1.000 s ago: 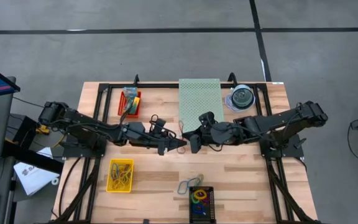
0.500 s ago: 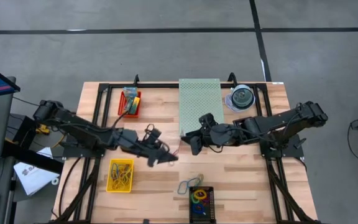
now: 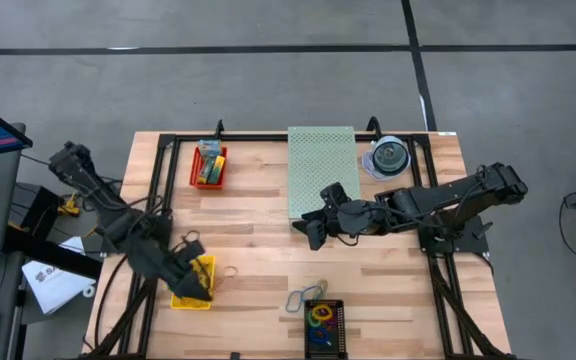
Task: Pick & Place Office Desk Supplies
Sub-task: Put the red rubber band into the yellow bin, then put the orange rubber band into the yellow bin
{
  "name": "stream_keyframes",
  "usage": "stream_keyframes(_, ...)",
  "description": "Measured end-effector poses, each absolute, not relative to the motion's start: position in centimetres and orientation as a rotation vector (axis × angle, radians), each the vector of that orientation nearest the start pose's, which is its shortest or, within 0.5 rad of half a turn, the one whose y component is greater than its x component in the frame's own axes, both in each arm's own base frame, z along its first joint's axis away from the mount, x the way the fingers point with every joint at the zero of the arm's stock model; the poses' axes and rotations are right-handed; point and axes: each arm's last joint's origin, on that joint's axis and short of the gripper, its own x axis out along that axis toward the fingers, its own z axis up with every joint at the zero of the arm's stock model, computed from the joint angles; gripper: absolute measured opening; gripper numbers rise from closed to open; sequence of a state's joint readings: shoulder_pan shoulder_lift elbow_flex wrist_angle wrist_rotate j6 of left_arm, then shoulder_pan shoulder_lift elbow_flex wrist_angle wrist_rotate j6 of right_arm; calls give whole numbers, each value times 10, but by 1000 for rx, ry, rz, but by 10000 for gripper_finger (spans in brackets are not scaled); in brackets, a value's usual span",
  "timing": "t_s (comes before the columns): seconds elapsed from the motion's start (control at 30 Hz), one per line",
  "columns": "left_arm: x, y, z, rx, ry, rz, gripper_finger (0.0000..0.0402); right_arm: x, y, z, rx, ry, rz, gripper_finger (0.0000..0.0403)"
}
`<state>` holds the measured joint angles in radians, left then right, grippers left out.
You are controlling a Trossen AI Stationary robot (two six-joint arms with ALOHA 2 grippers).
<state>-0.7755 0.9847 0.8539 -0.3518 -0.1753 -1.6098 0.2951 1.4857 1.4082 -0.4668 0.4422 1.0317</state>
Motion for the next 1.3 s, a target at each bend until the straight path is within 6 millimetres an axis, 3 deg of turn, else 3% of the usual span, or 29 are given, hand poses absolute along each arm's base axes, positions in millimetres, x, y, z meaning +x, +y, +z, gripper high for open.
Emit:
stream_keyframes(0.23, 121, -145, 282, -1363, 956, 254, 0, 315, 83, 357, 804, 403, -397, 205)
stream_keyframes(0.5, 119, -141, 255, -1300, 1009, 623, 0, 315, 82, 356, 803, 409, -406, 205)
stream_keyframes(0.63, 122, -143, 244, -1239, 1016, 714, 11, 314, 81, 356, 800, 415, -410, 205)
stream_keyframes(0.77, 127, -145, 237, -1248, 1019, 727, 59, 314, 81, 355, 797, 421, -413, 205)
stream_keyframes(1.1, 128, -146, 230, -1231, 1025, 738, 229, 314, 82, 355, 804, 421, -414, 205)
stream_keyframes(1.3, 132, -145, 237, -1237, 904, 654, 297, 311, 84, 353, 793, 450, -423, 205)
